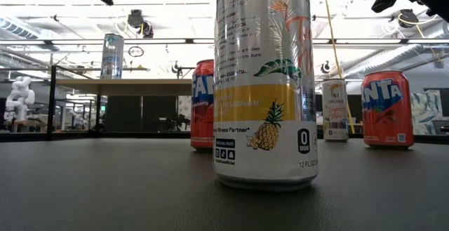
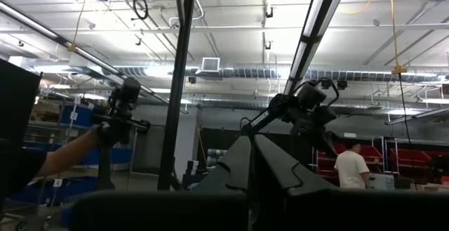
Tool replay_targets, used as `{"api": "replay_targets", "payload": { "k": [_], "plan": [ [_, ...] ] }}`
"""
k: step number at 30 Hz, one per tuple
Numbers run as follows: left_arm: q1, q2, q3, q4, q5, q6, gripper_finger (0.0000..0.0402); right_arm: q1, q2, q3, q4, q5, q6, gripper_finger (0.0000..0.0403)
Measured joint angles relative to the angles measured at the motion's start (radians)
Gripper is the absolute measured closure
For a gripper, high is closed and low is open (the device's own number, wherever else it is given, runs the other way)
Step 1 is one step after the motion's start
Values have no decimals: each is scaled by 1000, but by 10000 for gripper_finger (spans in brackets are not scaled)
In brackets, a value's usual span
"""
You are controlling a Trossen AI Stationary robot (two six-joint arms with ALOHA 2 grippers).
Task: Place canned beverage on shelf
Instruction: Put the top blue soda can on the shelf
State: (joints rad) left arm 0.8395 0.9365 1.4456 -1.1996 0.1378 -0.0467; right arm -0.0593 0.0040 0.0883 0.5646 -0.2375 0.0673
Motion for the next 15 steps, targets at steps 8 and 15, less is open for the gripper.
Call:
{"api": "replay_targets", "payload": {
  "k": [8,15],
  "plan": [
    [-48,-12,0,30,42,0,401,0,0,0,9,24,4,403],
    [-76,-12,0,31,43,0,401,0,0,0,59,54,33,403]
  ]
}}
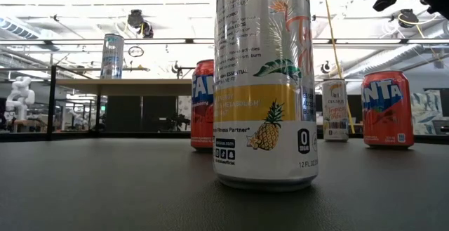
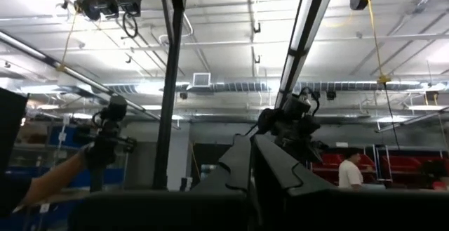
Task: Place canned beverage on shelf
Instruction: Put the top blue soda can on the shelf
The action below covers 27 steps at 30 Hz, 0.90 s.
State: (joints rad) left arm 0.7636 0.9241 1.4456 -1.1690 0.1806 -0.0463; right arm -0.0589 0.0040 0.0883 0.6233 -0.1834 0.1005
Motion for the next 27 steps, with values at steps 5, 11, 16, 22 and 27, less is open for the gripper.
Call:
{"api": "replay_targets", "payload": {
  "k": [5,11,16,22,27],
  "plan": [
    [-7,0,0,0,0,1,401,0,0,0,7,2,0,403],
    [-7,0,0,0,0,1,401,0,0,0,45,66,-60,398],
    [-7,0,0,0,0,1,401,0,0,0,38,131,-68,360],
    [-7,0,0,0,0,1,401,0,0,0,20,131,-105,282],
    [-7,0,0,0,0,1,401,0,0,0,17,200,-120,216]
  ]
}}
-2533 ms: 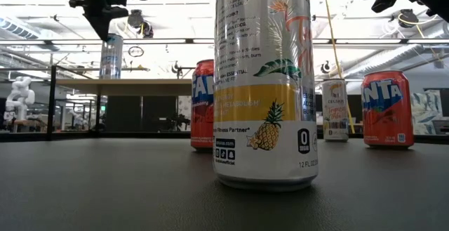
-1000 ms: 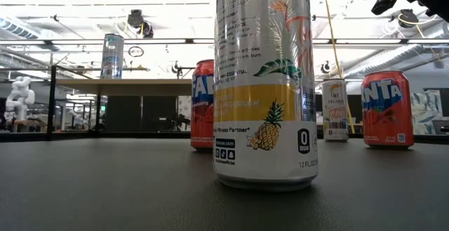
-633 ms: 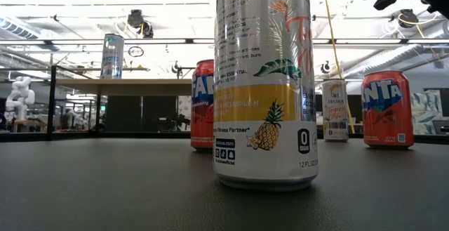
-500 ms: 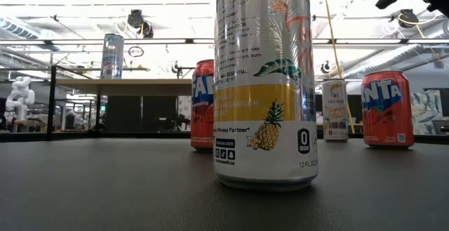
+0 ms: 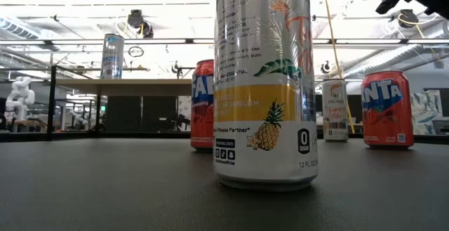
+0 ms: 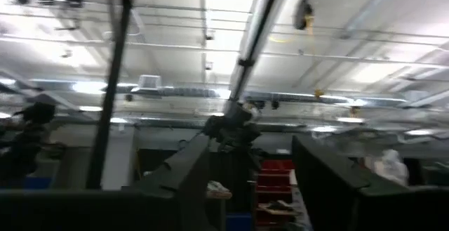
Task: Place canned beverage on shelf
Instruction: Put the top blue soda can on the shelf
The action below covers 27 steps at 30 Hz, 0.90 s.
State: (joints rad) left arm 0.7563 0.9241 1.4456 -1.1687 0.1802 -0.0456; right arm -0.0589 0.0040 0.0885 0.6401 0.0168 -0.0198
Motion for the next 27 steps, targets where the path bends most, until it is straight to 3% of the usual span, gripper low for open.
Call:
{"api": "replay_targets", "payload": {
  "k": [5,10,15,21,27],
  "plan": [
    [0,0,0,0,0,0,401,0,0,0,41,109,5,168],
    [0,0,0,0,0,5,401,0,0,32,100,111,20,157],
    [0,0,0,0,-1,20,401,0,38,164,-20,82,42,159],
    [0,0,0,0,-1,56,401,0,229,384,-139,-14,31,160],
    [0,0,0,0,-1,59,401,0,499,623,-264,-20,-78,160]
  ]
}}
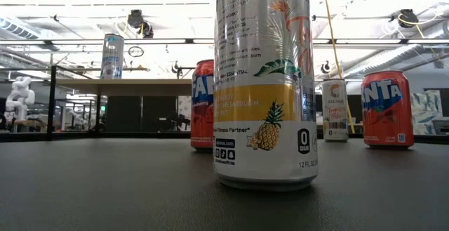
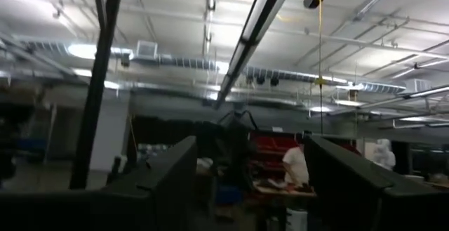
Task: Place canned beverage on shelf
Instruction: Put the top blue soda can on the shelf
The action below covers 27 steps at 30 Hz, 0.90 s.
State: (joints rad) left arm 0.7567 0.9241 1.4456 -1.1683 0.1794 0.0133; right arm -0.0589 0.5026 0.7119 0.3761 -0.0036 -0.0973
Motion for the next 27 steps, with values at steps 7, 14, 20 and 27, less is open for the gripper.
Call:
{"api": "replay_targets", "payload": {
  "k": [7,14,20,27],
  "plan": [
    [0,0,0,0,0,0,401,-1,236,257,-203,18,-84,160],
    [0,0,0,0,0,6,401,-17,406,375,-321,207,-195,160],
    [0,0,0,0,0,22,401,-111,491,385,-333,292,-169,161],
    [0,1,0,0,0,22,401,-233,581,385,-380,289,6,161]
  ]
}}
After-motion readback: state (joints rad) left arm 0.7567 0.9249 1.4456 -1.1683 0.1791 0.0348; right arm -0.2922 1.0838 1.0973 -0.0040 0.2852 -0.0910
